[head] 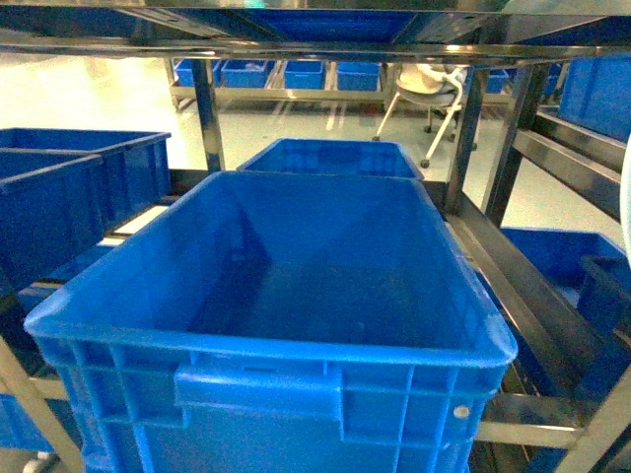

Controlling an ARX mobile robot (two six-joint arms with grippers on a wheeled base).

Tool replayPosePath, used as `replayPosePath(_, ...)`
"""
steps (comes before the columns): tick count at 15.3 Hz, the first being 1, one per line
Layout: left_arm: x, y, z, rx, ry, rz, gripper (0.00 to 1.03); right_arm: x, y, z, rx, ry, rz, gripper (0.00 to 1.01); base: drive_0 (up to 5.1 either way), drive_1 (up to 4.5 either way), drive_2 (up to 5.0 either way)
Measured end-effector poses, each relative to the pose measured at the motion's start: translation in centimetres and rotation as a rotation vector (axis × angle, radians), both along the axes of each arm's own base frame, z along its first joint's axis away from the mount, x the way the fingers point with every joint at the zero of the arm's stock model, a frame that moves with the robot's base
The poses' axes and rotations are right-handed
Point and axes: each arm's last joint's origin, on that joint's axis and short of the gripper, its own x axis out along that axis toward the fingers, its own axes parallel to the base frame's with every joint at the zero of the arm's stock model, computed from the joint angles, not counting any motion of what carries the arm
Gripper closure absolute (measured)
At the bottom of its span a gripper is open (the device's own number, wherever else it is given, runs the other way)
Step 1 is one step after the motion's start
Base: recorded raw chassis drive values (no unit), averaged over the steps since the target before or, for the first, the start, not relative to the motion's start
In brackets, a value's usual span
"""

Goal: Place blue tray on left shelf second layer neatly

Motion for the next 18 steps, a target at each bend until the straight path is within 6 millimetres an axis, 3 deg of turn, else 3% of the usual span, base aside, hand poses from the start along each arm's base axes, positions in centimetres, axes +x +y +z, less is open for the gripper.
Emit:
replayPosePath(4,0.0,0.0,-0.04,0.0,0.004,-0.002,0.05,0.04,-0.01,-0.05,0.001,0.005,-0.003,0.99,0.0,0.0,0.0)
replayPosePath(18,0.0,0.0,0.03,0.0,-0.003,-0.001,0.05,-0.01,-0.01,-0.01,0.001,0.001,-0.003,0.99,-4.2,3.62,1.0)
